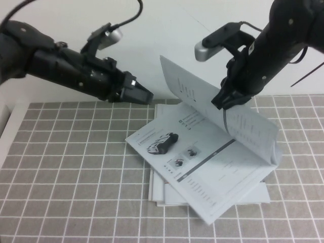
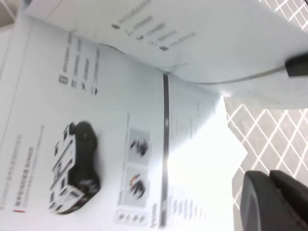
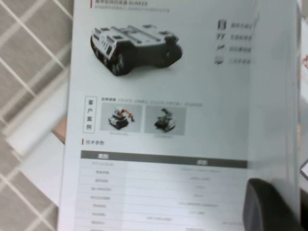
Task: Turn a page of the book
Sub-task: Open the closed book
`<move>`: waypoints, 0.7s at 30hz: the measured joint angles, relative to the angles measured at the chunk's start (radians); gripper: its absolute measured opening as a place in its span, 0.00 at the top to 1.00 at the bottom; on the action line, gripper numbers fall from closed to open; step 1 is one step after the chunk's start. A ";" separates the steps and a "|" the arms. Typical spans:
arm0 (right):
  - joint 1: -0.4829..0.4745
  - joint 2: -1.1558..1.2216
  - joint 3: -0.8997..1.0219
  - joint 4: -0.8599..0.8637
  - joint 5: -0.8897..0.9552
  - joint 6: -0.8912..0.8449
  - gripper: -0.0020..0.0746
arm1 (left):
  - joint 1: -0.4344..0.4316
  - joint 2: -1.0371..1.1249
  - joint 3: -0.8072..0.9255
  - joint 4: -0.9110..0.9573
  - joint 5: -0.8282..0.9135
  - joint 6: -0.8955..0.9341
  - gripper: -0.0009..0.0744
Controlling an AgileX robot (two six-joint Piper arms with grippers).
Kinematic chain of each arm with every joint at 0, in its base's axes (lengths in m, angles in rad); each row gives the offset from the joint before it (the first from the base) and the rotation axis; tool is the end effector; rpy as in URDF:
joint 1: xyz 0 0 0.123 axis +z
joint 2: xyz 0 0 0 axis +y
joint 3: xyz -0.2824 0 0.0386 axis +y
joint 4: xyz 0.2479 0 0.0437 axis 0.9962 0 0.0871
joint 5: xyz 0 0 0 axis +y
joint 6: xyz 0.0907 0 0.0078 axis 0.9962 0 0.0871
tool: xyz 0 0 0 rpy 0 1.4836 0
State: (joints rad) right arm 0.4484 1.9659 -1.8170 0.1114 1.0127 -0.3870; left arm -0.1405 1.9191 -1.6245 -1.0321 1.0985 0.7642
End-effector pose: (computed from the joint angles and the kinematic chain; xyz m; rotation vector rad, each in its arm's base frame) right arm 0.3921 0.1982 0.2956 -1.0302 2.4355 0.1653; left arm 0.4006 -0.1270 0.2959 0.6225 2.3046 -1.1084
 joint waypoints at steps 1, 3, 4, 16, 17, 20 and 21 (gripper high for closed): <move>-0.009 0.000 -0.019 0.035 0.015 -0.008 0.96 | 0.012 -0.019 0.000 0.016 0.016 -0.005 0.99; -0.023 0.000 -0.050 0.125 0.044 -0.013 0.96 | 0.034 -0.054 0.000 0.046 0.038 -0.018 0.99; -0.031 0.000 -0.062 0.176 0.058 -0.015 0.96 | 0.041 -0.074 0.000 0.065 0.040 -0.023 0.99; -0.075 0.000 -0.079 0.302 -0.006 0.146 0.96 | 0.045 -0.180 0.000 0.137 0.064 -0.047 0.99; -0.086 0.002 -0.079 0.271 -0.006 0.165 0.96 | 0.045 -0.180 0.000 0.140 0.064 -0.050 0.99; -0.120 0.004 -0.079 0.248 -0.021 0.195 0.96 | 0.045 -0.180 0.000 0.151 0.066 -0.052 0.99; -0.128 0.003 -0.079 0.248 -0.028 0.199 0.96 | 0.045 -0.180 0.000 0.152 0.066 -0.052 0.99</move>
State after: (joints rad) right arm 0.3203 1.9691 -1.8959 0.3595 0.9851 -0.1885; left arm -0.0951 1.7393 -1.6245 -0.8803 1.1641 0.7124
